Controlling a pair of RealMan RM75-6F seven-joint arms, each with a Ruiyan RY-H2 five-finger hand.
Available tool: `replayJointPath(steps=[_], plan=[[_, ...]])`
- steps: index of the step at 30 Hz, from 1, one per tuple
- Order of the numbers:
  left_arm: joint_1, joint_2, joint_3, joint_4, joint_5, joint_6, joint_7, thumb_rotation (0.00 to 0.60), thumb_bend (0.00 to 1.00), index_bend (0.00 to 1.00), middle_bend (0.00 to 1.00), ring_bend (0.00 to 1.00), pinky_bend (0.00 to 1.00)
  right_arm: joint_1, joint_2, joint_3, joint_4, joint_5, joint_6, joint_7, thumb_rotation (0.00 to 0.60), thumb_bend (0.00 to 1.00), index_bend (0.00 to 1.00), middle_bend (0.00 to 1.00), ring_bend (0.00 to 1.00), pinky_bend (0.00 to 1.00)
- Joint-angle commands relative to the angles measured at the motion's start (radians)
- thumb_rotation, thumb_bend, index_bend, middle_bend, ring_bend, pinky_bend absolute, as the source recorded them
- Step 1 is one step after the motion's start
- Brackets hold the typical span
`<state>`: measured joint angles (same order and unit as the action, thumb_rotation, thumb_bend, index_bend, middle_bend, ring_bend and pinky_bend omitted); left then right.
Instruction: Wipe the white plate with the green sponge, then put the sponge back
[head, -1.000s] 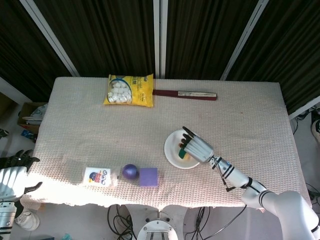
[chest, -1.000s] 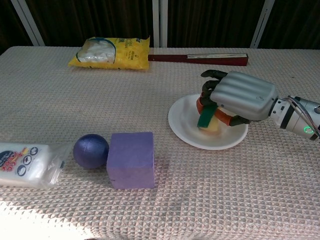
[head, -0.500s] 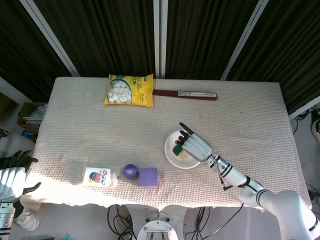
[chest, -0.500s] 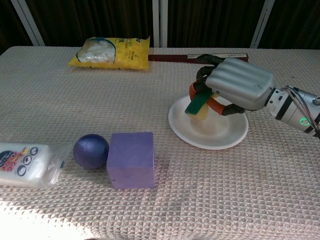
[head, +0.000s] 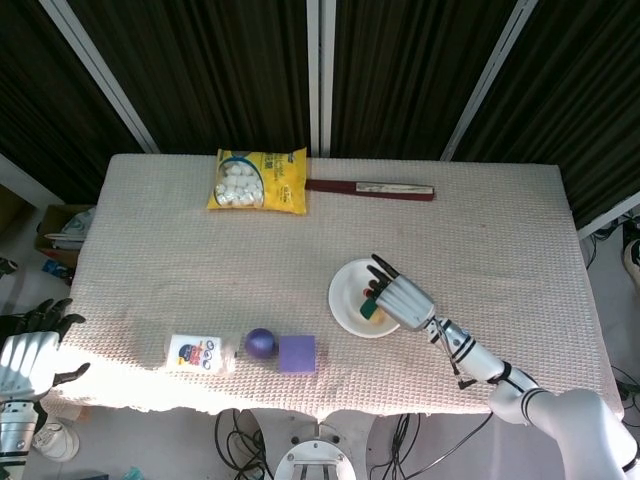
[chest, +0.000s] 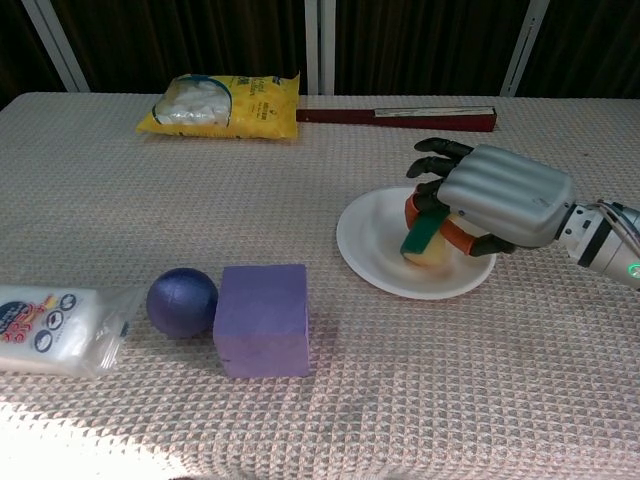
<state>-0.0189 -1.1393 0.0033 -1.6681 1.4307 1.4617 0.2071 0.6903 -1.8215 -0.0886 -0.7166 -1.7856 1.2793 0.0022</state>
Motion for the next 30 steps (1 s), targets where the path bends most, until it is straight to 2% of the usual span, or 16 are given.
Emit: replayJointPath(steps=[1, 11, 15, 20, 26, 30], plan=[[0.002, 0.003, 0.0, -0.001, -0.003, 0.001, 0.0, 0.6, 0.03, 0.33, 0.12, 0.08, 0.16, 0.029, -0.046, 0.014, 0.056, -0.003, -0.018, -0.002, 0.6, 0.6, 0.89, 0.41, 0.15, 0.0], [0.002, 0.002, 0.002, 0.004, -0.005, -0.004, -0.008, 0.6, 0.03, 0.33, 0.12, 0.08, 0.16, 0.089, -0.164, 0.068, 0.179, 0.025, -0.021, -0.012, 0.6, 0.61, 0.9, 0.41, 0.16, 0.0], [0.002, 0.004, 0.002, 0.005, -0.002, -0.002, -0.01, 0.6, 0.03, 0.33, 0.12, 0.08, 0.16, 0.105, -0.184, 0.079, 0.199, 0.029, 0.0, -0.002, 0.6, 0.61, 0.9, 0.41, 0.16, 0.0], [0.006, 0.003, 0.003, 0.009, -0.003, 0.001, -0.016, 0.6, 0.03, 0.33, 0.12, 0.08, 0.16, 0.088, -0.158, 0.065, 0.18, 0.026, 0.035, 0.001, 0.6, 0.61, 0.91, 0.42, 0.16, 0.0], [0.002, 0.001, 0.01, 0.007, 0.015, -0.004, -0.02, 0.6, 0.03, 0.33, 0.12, 0.08, 0.16, 0.079, -0.157, 0.04, 0.181, 0.028, -0.015, -0.032, 0.6, 0.61, 0.92, 0.42, 0.16, 0.0], [0.008, 0.008, 0.014, 0.003, 0.017, 0.003, -0.02, 0.6, 0.03, 0.33, 0.12, 0.08, 0.16, 0.055, -0.152, 0.024, 0.178, 0.029, -0.008, -0.032, 0.6, 0.61, 0.93, 0.42, 0.17, 0.0]])
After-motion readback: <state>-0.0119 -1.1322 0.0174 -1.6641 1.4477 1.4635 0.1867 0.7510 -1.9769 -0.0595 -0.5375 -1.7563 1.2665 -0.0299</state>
